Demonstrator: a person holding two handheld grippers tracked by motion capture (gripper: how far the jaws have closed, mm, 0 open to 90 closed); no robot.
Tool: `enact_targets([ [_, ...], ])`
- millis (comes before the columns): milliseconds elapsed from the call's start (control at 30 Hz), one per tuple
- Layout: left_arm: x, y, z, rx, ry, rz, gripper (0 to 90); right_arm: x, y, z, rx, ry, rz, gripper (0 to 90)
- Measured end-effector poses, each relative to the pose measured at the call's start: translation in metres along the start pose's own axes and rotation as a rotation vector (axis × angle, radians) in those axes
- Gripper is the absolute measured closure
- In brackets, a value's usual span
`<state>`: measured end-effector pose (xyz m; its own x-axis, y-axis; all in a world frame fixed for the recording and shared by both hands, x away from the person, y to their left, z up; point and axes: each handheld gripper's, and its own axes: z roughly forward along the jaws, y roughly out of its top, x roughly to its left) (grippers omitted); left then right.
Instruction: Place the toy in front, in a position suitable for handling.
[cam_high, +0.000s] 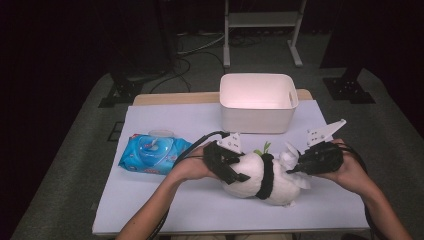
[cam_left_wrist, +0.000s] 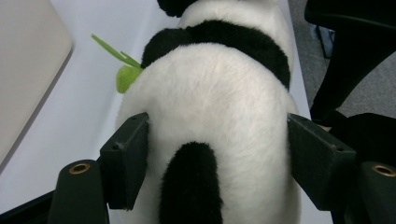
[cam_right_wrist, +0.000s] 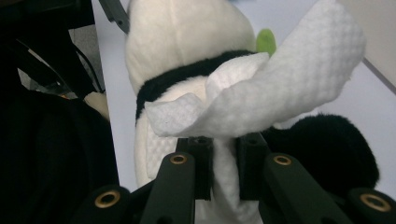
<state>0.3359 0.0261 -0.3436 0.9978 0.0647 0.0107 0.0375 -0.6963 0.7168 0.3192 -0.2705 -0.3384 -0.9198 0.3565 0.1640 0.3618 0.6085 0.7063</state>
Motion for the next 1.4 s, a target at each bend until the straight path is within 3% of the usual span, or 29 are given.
enact_targets([
  [167, -0.002, 0.005, 0.0, 0.022, 0.013, 0.009, 27.5, 0.008, 0.017, 0.008, 0.038, -0.018, -0.047, 79.0],
  [500, 0.001, 0.004, -0.001, 0.042, 0.025, -0.005, 28.1, 0.012, 0.037, 0.023, 0.051, -0.014, -0.107, 78.8],
  [800, 0.005, -0.004, -0.004, 0.015, 0.012, -0.028, 28.4, 0.0, 0.011, -0.003, 0.015, -0.061, -0.03, 78.5],
  [1033, 0.002, -0.002, -0.005, 0.037, 0.013, 0.001, 28.7, -0.007, -0.006, -0.018, -0.017, -0.077, 0.012, 78.6],
  [1167, 0.001, -0.002, -0.005, 0.041, 0.015, 0.0, 28.8, -0.016, -0.009, -0.022, -0.031, -0.082, 0.037, 78.6],
  [1400, 0.0, -0.001, -0.005, 0.041, 0.018, 0.011, 28.8, -0.024, -0.002, -0.023, -0.026, -0.107, 0.038, 78.7],
])
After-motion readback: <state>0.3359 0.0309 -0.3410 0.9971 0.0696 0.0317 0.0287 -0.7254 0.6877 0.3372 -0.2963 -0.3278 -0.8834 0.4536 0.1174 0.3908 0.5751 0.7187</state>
